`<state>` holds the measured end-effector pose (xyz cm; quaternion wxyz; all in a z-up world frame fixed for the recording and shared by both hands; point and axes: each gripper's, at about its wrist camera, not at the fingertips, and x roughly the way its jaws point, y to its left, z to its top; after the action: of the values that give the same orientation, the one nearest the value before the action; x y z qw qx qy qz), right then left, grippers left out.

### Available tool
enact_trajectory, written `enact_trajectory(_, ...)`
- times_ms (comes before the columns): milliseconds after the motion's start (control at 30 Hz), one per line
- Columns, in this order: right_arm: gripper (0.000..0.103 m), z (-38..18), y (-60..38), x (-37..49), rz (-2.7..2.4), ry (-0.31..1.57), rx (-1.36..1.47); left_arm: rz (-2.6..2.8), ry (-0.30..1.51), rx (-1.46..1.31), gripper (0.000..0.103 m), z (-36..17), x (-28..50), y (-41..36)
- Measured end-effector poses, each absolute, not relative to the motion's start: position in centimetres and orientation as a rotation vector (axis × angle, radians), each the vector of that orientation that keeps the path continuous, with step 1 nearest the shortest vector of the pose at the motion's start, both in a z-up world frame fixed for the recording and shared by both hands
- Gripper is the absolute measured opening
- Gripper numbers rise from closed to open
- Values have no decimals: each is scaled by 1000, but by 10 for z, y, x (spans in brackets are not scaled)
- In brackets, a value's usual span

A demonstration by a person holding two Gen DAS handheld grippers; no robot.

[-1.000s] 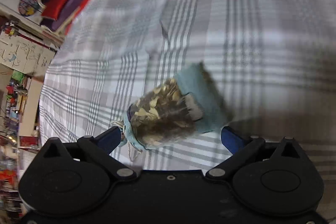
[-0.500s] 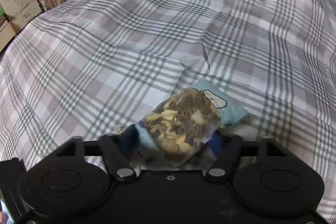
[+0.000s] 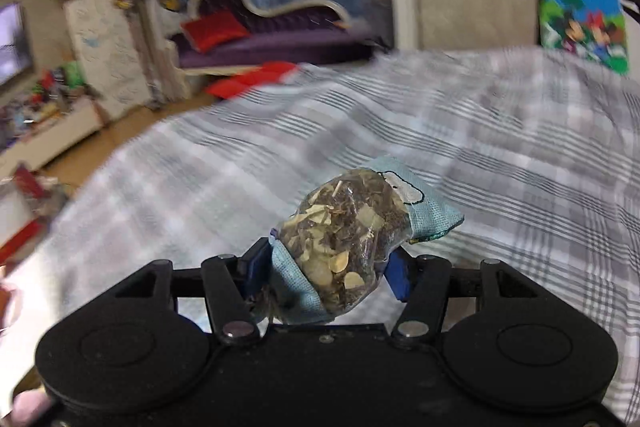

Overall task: Organize soft objects
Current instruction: 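Carry the sponge toward the gold tray with the left tool while the right tool grasps the snack bag, then lower the sponge and snack bag into the gold tray and open both tools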

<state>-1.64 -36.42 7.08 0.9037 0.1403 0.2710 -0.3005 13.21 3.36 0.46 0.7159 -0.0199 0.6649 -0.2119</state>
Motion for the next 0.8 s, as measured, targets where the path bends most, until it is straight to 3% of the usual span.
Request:
enact_trajectory(567, 58, 58, -171, -9, -192, 801, 250, -460, 1585, -74, 50, -60, 112, 63)
enact_trajectory(733, 59, 51, -133, -3, -165, 842, 209, -441, 1531, -66, 50, -55, 133, 65)
enact_trajectory(800, 59, 50, -124, -2, -153, 855, 203, -394, 1490, -3, 59, -51, 140, 64)
